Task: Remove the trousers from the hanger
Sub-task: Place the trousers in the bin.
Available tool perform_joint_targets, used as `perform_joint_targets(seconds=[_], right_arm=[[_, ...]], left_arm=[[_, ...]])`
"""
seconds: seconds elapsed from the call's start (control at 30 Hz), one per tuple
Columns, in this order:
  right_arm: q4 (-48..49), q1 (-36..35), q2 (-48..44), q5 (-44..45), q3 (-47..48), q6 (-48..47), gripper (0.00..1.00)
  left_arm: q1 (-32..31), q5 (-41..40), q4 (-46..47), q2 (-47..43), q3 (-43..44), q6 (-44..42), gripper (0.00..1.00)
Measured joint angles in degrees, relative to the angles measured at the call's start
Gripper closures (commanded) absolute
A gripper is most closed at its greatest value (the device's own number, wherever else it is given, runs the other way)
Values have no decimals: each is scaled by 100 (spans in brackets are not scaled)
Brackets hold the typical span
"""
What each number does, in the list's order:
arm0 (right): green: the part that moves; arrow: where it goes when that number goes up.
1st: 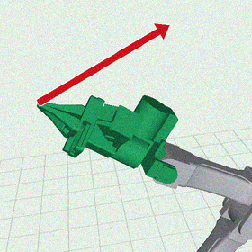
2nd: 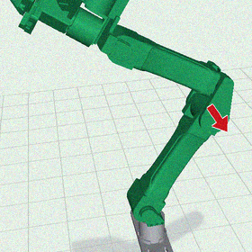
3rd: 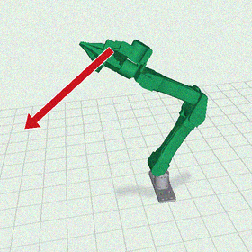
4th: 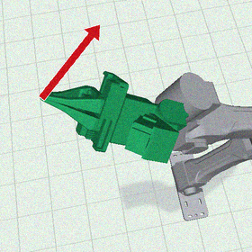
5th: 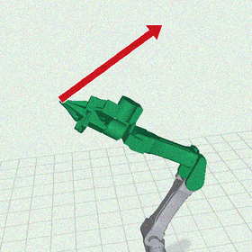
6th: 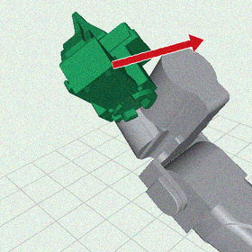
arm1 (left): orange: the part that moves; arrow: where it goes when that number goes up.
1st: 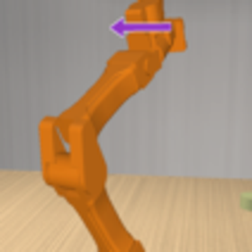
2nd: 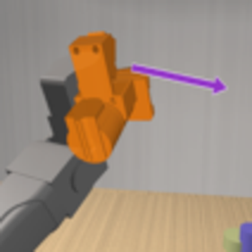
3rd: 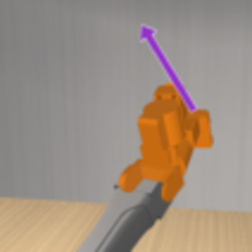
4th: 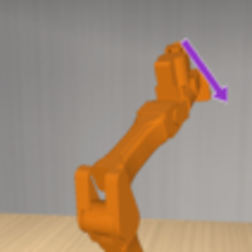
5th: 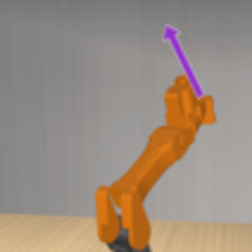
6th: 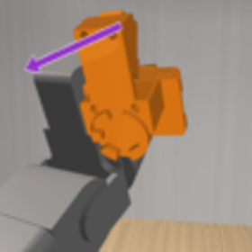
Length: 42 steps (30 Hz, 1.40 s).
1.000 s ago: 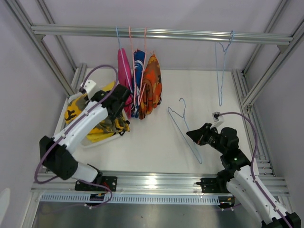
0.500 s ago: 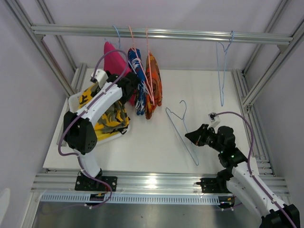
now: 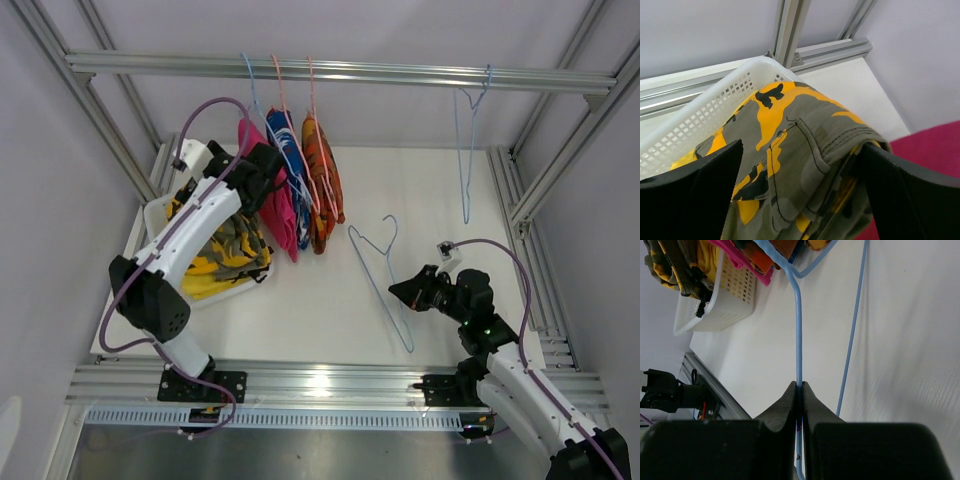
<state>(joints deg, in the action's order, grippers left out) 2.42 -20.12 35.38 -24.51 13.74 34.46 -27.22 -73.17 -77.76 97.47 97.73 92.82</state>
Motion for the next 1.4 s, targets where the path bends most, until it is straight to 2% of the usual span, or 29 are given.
perform_joint_targets(seconds=[0.17,0.3,0.4,0.5,0.63,0.9,1.2,1.4], right_arm=[[-20,0,-15,0,0,-2,100],[-92,0,-136,0,0,-2,100],[-168,0,-238,0,0,-4,100],[-208,0,-286,0,0,-4,100],[-225,0,-330,0,0,-4,100],[-299,0,-334,0,0,-66,100],[-273,0,-127,-44,0,-114,100],[-273,0,-111,-44,0,-114,100]], left_arm=[[-138,-15,7,-481,109,-466,1],[-247,22,337,-973,68,-1519,1],[-267,127,1408,-1692,-538,-2743,1],[-260,476,3053,-2562,-1526,-4048,1],[-208,933,4177,-3220,-2457,-4900,1],[426,2188,4806,-2621,-3167,-4752,1],[1123,3613,5729,-1467,-4050,-3873,1],[1320,4188,6398,-1241,-4175,-3473,0]])
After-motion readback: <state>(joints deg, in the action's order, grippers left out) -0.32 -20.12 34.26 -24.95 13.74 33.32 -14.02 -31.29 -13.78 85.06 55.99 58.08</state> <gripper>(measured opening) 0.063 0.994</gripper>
